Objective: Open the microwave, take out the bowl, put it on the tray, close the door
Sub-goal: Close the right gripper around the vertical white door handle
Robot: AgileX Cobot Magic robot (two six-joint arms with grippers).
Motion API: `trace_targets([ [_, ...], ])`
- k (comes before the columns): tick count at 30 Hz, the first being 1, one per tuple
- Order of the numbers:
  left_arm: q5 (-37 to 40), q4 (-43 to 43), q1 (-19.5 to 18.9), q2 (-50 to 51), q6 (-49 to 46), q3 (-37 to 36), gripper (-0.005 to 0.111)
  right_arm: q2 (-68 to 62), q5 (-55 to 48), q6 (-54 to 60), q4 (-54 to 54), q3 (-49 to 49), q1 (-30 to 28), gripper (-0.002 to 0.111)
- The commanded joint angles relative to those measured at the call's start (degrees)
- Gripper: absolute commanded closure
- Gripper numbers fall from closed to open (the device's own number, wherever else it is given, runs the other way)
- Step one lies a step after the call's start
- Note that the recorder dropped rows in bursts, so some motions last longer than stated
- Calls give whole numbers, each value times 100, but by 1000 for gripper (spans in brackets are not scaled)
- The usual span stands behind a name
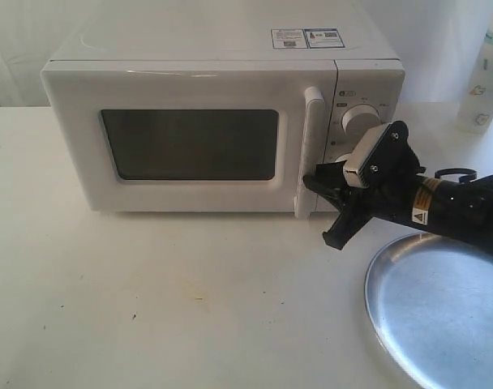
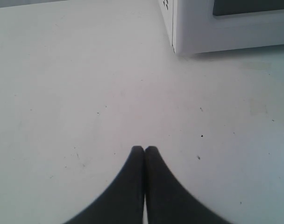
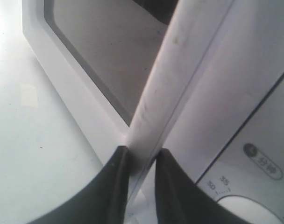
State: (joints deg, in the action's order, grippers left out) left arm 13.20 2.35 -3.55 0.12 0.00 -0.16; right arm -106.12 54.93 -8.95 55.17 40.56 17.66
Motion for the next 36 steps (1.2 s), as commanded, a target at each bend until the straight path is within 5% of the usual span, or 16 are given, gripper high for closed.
trace_targets([
  [1,13,67,27,-12,0,16,107,156,1411,84,1974,-201,255,108],
  [14,13,67,27,-12,0,16,107,1096,1491,-526,780,-201,255,103],
  [23,13,67,27,-12,0,16,107,1394,459,-526,36,-201,255,55],
  [27,13,67,27,-12,0,16,107,1603,-81,-1419,-761,-201,241,54],
  [36,13,67,27,-12,0,16,107,2030,-1387,-1031,-884,-201,232,54],
])
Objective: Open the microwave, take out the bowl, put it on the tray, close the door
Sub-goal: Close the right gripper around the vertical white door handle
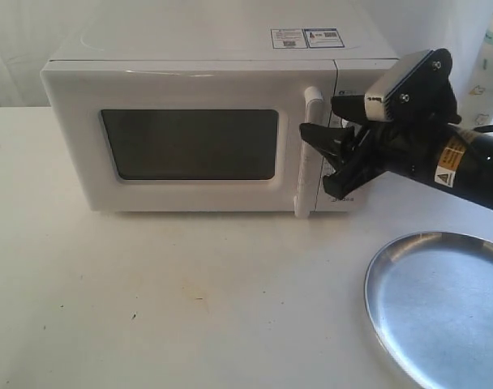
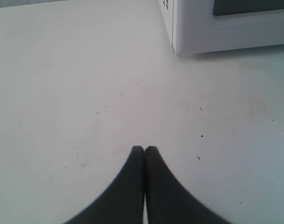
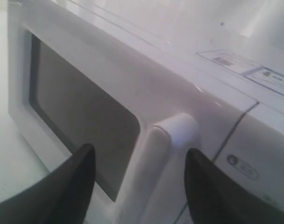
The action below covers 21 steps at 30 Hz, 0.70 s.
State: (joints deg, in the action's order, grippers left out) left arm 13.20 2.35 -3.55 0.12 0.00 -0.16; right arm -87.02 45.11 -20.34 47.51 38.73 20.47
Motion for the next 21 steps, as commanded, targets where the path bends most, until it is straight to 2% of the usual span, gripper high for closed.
trace_targets([
  [1,13,67,27,-12,0,16,107,120,-391,108,-118,-19,-49,54],
  [8,13,67,27,-12,0,16,107,-264,-36,108,-165,4,-49,54],
  [13,13,67,27,-12,0,16,107,-856,603,228,-165,158,-49,54],
  [17,13,67,27,-12,0,16,107,-1156,1463,398,-243,264,-49,64],
  [21,13,67,27,-12,0,16,107,-1208,1775,573,-405,329,-49,71],
])
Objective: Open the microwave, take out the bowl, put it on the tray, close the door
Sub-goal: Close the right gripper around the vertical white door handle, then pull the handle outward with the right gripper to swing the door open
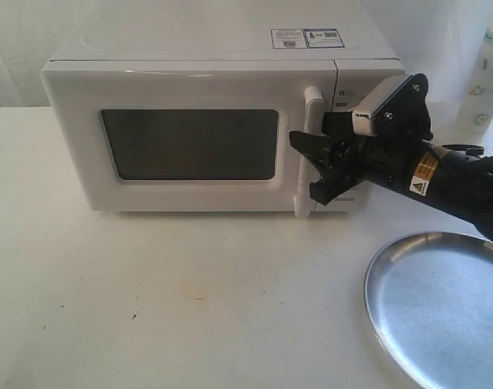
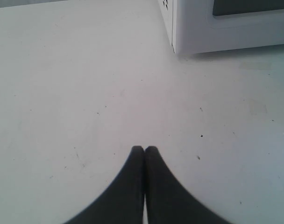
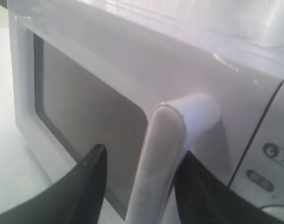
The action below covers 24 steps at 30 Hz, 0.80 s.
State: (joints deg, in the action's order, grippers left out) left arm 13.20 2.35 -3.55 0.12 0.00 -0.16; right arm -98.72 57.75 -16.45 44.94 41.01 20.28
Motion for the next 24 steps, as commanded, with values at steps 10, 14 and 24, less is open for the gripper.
trace_targets([
  [10,13,67,27,-12,0,16,107,-87,-412,115,-146,358,271,86],
  [14,13,67,27,-12,0,16,107,-87,-267,361,-146,372,446,103],
  [24,13,67,27,-12,0,16,107,-87,-210,481,393,362,593,108],
])
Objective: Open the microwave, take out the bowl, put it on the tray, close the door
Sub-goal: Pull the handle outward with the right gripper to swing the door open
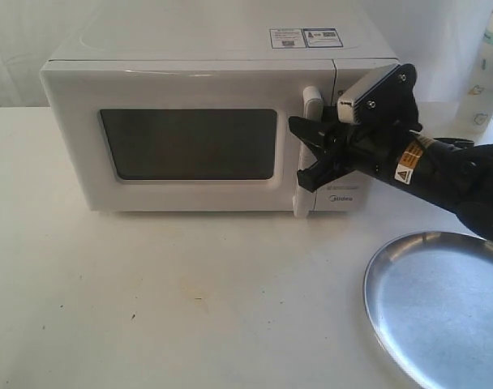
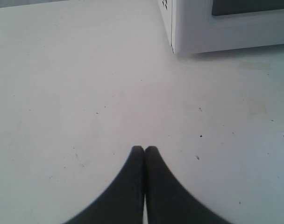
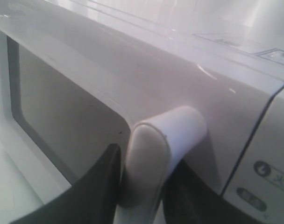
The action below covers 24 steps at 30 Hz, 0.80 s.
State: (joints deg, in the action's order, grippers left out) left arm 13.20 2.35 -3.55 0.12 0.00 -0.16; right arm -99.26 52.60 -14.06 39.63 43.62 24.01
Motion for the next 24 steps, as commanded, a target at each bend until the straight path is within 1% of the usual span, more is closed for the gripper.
trace_targets([
  [1,13,67,27,-12,0,16,107,-33,304,242,1050,101,220,108],
  [11,13,67,27,-12,0,16,107,366,462,-17,2319,81,220,108],
  [20,13,67,27,-12,0,16,107,991,640,-3,2371,-240,220,108],
  [24,13,67,27,-12,0,16,107,1067,695,-291,2537,-240,220,108],
])
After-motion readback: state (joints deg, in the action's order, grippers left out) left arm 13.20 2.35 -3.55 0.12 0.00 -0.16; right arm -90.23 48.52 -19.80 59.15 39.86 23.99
